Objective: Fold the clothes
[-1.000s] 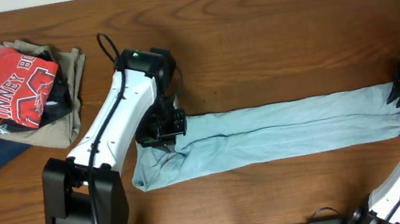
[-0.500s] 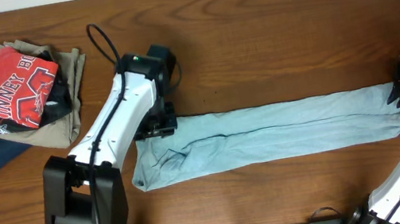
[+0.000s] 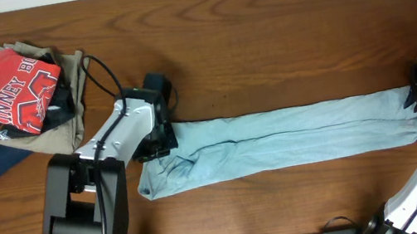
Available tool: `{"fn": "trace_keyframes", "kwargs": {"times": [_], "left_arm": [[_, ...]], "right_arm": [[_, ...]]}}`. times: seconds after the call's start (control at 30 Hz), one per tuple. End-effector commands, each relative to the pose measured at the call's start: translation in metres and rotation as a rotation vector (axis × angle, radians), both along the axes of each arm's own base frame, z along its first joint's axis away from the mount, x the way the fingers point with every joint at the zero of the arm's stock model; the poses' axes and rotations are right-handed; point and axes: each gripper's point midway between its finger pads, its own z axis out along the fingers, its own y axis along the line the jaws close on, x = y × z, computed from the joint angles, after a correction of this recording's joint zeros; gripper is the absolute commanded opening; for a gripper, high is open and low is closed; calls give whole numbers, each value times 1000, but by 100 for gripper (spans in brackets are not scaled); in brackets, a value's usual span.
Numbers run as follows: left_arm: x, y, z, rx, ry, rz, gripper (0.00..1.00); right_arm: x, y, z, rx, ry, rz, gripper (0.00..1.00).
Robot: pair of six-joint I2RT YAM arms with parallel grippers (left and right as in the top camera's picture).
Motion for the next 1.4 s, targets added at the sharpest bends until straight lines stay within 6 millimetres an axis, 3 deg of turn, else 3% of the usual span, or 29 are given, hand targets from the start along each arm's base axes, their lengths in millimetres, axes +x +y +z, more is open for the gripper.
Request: {"fn": "trace_keyframes", "kwargs": {"times": [0.0,0.2,0.37,0.6,0.7,0.77,0.97,1.17,1.37], "left_arm": [[-2,-3,-2,-24,12,-4,6],[-14,1,0,-8,60,8,7],[-33,19,9,34,124,177,6],[-27,31,14,-4,103,364,8],[-19,25,13,-71,88,343,17],[-11,19,16,-117,71,306,31],[23,15,35,-157,-45,223,45],[69,18,38,-145,-224,183,47],[69,19,20,-129,-190,185,47]], "right_arm": [[0,1,1,0,-5,17,21],[0,1,1,0,-5,17,21],[0,1,1,0,-5,17,21],[1,0,1,0,-6,17,21],[1,0,1,0,-6,17,21],[1,0,1,0,-6,17,21],[1,1,1,-1,-5,14,21],[1,1,1,-1,-5,14,21],[1,1,1,-1,-5,14,21]]}}
